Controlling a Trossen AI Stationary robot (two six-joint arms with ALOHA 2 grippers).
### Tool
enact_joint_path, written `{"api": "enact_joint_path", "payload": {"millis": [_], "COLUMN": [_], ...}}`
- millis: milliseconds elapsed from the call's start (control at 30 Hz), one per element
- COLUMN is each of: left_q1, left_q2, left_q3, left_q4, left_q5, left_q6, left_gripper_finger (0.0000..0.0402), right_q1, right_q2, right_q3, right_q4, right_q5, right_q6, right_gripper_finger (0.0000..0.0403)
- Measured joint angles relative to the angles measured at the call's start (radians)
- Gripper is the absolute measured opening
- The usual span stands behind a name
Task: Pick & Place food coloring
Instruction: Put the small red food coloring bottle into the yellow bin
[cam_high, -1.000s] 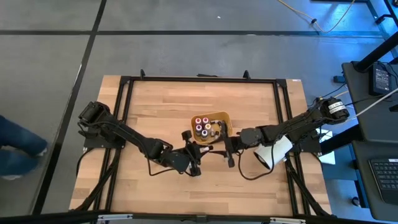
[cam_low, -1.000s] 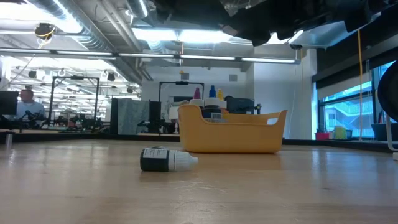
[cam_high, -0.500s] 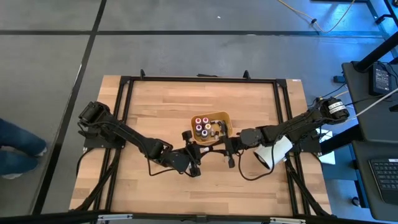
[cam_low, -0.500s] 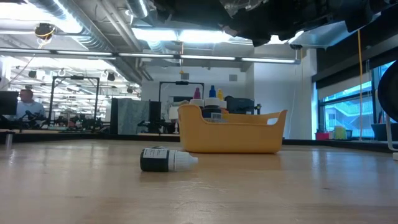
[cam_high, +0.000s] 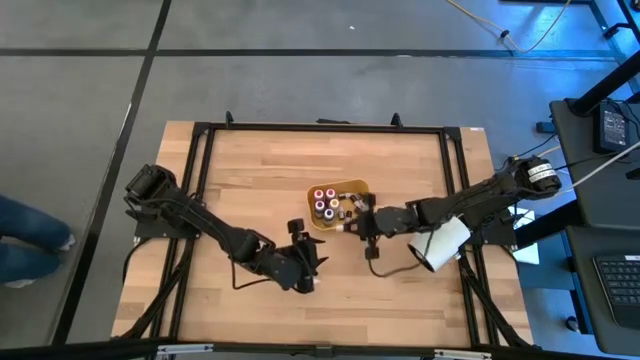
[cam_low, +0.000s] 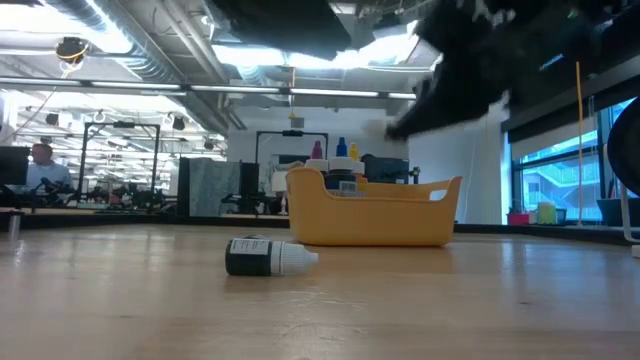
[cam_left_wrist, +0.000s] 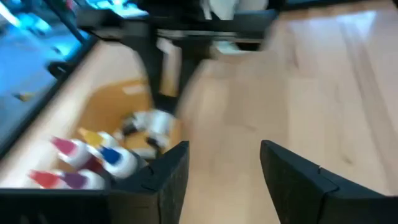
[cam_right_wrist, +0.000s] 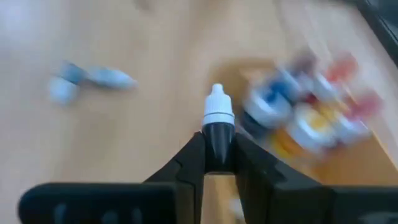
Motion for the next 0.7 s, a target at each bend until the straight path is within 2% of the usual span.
{"api": "enact_joint_path", "payload": {"millis": [67,200,333,433,600,700], "left_q1": [-0.003,-0.003,-0.002,-0.004,0.001,0.008], "left_q2": [0.0,0.0,0.0,0.0,0.0,0.0], "left_q3": [0.0,0.0,-0.005,-0.039,-0.088,-0.105], "left_q4": [-0.024,-0.065,-0.119,-0.121,-0.123,-0.121], "left_q5": [0.044,0.152,0.233,0.245,0.291,0.317], "left_q6": [-0.043,-0.124,-0.153,-0.184,-0.174,-0.097], "left_gripper_finger": [0.0197,0.0201,0.0198,0.0196,0.0198,0.0194], "right_q1": [-0.033,-0.104,-0.161,-0.183,-0.192,-0.192], "right_q2": [0.0,0.0,0.0,0.0,0.0,0.0], "right_q3": [0.0,0.0,0.0,0.0,0.0,0.0], "right_q4": [-0.064,-0.141,-0.165,-0.164,-0.165,-0.166], "right_q5": [0.045,0.052,0.021,-0.017,-0.022,-0.023], "right_q6": [0.026,0.073,0.08,0.087,0.079,0.08], "right_gripper_finger": [0.0074,0.0078,0.0079,0.0079,0.008,0.008]}}
